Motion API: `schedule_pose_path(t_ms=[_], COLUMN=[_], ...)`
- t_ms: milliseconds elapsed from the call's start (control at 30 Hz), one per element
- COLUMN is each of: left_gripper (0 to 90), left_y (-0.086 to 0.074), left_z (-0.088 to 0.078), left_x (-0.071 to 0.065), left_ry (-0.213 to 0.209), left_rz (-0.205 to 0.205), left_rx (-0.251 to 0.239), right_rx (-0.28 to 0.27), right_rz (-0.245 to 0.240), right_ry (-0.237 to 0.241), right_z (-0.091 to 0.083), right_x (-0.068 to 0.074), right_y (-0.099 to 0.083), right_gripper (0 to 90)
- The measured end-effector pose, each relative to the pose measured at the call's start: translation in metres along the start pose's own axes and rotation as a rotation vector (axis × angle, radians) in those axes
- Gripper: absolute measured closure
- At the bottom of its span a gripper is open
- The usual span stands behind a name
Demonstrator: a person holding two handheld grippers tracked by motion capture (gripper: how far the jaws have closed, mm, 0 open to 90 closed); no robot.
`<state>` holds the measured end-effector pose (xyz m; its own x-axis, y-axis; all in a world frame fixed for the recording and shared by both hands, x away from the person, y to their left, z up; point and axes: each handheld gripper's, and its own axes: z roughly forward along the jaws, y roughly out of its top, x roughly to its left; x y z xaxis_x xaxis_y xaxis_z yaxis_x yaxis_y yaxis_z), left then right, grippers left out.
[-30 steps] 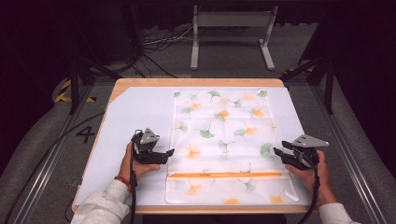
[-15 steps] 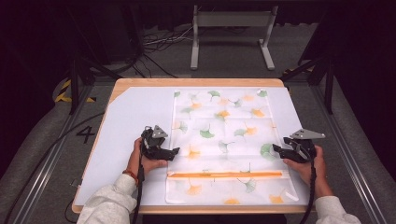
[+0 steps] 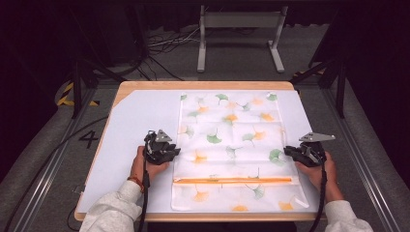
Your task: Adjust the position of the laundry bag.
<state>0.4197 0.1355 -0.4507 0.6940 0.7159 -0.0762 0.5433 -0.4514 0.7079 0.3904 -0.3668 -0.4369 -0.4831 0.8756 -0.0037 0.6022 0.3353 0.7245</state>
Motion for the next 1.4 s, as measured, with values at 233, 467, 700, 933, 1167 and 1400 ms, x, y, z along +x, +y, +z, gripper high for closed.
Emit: schedule_pose_path(t_ms=[233, 467, 700, 933, 1167, 1400], left_gripper=[88.3, 88.3, 88.3, 87.9, 80.1, 78.3], left_y=[0.001, -0.001, -0.003, -0.004, -0.007, -0.013], left_z=[-0.001, -0.006, -0.009, -0.008, -0.021, -0.045], left_x=[0.0, 0.007, 0.01, 0.012, 0.013, 0.008], left_ry=[-0.008, 0.008, 0.009, 0.001, -0.005, 0.001], left_rz=[0.035, 0.036, 0.044, 0.046, 0.059, 0.089], left_rx=[0.004, -0.003, 0.006, -0.001, -0.061, -0.134], right_rx=[-0.002, -0.003, -0.008, -0.004, -0.042, -0.076], right_rz=[-0.036, -0.061, -0.076, -0.081, -0.079, -0.101], right_ry=[-0.007, -0.007, -0.008, -0.013, -0.012, 0.011], right_z=[0.001, 0.005, 0.006, 0.009, 0.0, -0.011], right_x=[0.005, 0.012, 0.018, 0.018, 0.017, 0.02], right_y=[0.002, 0.006, 0.01, 0.012, 0.014, 0.016], right_gripper=[88.0, 87.9, 87.9, 86.4, 80.5, 78.0])
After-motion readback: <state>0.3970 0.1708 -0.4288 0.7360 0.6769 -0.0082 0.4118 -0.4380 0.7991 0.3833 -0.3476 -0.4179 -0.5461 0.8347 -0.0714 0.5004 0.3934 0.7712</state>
